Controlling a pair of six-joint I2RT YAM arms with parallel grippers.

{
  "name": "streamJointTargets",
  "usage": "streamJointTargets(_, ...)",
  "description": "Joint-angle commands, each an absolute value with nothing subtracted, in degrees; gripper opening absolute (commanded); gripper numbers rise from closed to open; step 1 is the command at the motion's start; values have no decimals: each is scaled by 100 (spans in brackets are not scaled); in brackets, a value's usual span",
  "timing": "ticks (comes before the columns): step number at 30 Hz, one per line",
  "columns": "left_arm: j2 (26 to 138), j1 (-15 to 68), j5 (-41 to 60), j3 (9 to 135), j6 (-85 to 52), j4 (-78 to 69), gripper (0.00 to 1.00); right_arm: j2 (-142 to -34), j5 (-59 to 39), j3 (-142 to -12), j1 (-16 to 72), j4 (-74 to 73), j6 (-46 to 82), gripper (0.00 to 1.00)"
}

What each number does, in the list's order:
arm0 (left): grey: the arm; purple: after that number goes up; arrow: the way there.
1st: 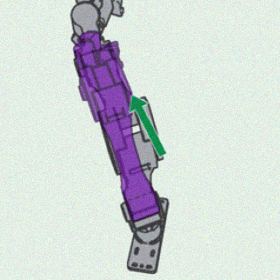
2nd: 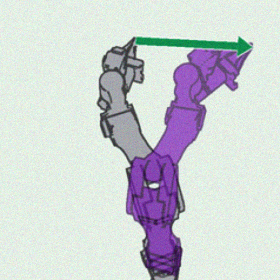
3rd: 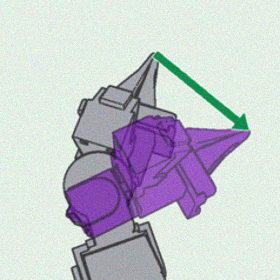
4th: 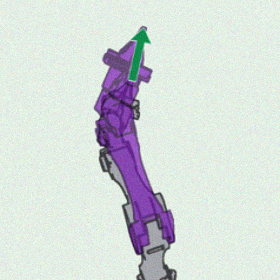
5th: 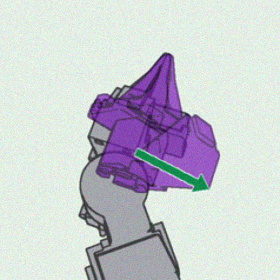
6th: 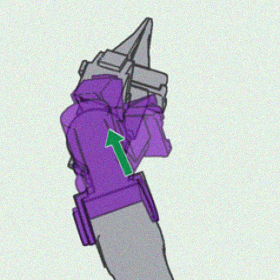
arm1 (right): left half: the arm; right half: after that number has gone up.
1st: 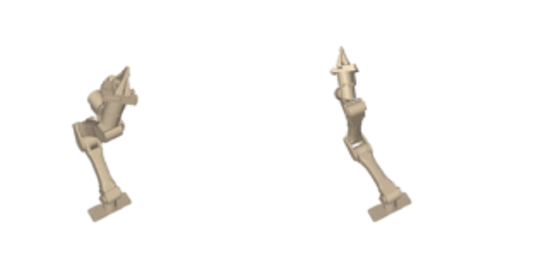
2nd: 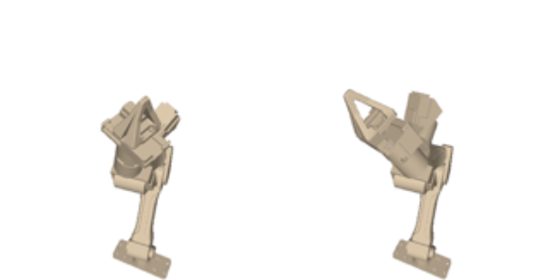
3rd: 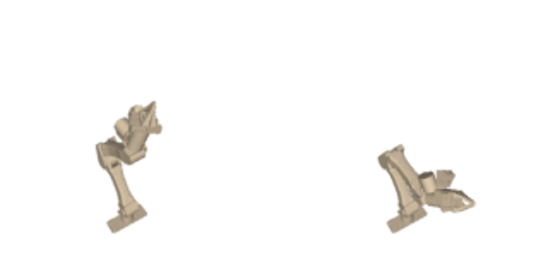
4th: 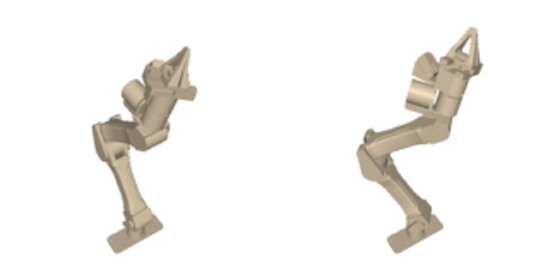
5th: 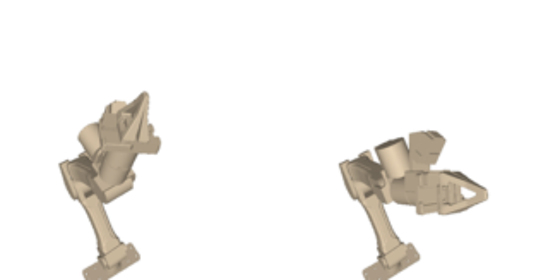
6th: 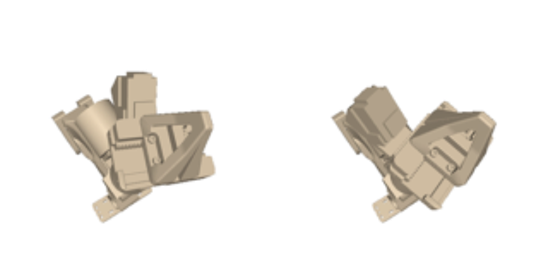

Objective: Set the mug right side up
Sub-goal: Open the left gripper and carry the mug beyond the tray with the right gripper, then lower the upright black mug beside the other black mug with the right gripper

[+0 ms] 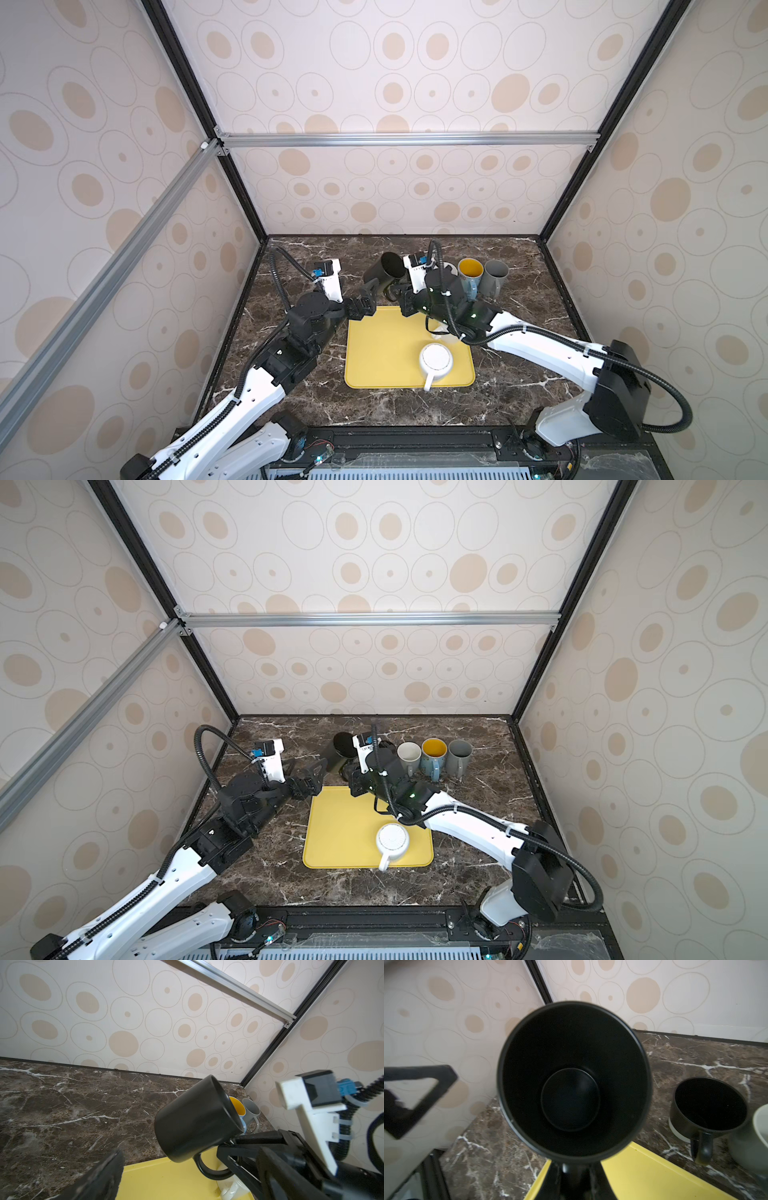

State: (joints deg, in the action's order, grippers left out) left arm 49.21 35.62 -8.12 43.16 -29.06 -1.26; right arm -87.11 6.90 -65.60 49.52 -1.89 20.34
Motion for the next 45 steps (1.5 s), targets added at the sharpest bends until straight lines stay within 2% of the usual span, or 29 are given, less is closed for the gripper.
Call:
streamJointTargets(1,4842,3544,-1155,4138,-2797,-66,100,-8913,1349,-6983,4986,-470,1526,0)
streamJointTargets(10,4748,3517,-1516,3884,-2760,17,100,-9729,2012,-7484,4997,-307,1383,0)
streamJointTargets(19,4690,3450,-1365,3697,-2803,-155,100,-10501,2505,-8075,4977,-98,1418,0)
streamJointTargets(45,4563,3434,-1072,3329,-2953,-423,100,-11796,2614,-8580,4550,-85,1852,0)
